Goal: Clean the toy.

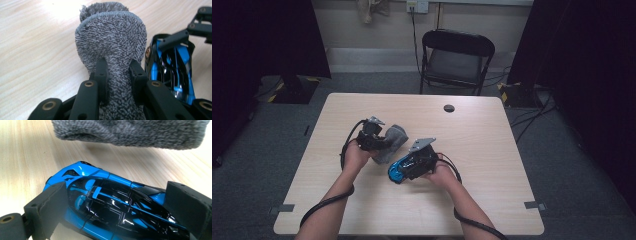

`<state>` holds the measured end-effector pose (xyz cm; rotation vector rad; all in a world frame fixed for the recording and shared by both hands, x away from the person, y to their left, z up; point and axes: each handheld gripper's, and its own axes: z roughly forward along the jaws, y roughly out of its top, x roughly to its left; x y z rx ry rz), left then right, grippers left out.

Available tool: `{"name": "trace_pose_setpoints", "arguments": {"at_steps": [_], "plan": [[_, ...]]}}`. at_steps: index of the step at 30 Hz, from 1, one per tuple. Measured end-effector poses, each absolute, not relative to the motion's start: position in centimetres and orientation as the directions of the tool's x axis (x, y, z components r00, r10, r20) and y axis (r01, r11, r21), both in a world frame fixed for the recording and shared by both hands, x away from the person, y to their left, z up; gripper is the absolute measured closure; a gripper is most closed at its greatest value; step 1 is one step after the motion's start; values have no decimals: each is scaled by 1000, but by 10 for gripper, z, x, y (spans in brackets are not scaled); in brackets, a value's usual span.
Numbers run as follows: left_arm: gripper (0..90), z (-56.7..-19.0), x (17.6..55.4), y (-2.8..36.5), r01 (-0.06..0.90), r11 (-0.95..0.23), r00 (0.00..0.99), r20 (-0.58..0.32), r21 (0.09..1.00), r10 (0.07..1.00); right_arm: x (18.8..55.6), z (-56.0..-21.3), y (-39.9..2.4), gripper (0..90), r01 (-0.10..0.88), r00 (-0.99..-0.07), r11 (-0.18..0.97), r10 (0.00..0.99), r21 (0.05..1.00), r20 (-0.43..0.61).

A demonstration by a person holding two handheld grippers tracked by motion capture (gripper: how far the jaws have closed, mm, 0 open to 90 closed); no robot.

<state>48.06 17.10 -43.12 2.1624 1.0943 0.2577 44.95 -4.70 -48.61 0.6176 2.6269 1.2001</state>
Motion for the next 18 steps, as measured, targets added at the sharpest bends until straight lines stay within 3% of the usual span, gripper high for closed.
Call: {"name": "trace_pose_setpoints", "arguments": {"at_steps": [11, 18], "plan": [[731, -447, 501, 154, 642, -392, 605, -121, 659, 787, 450, -486, -47, 52, 294, -896, 586, 443, 755, 4], [731, -457, 507, 132, 612, -450, 653, -96, 650, 751, 451, -486, -47, 52, 294, -897, 588, 441, 753, 5]]}}
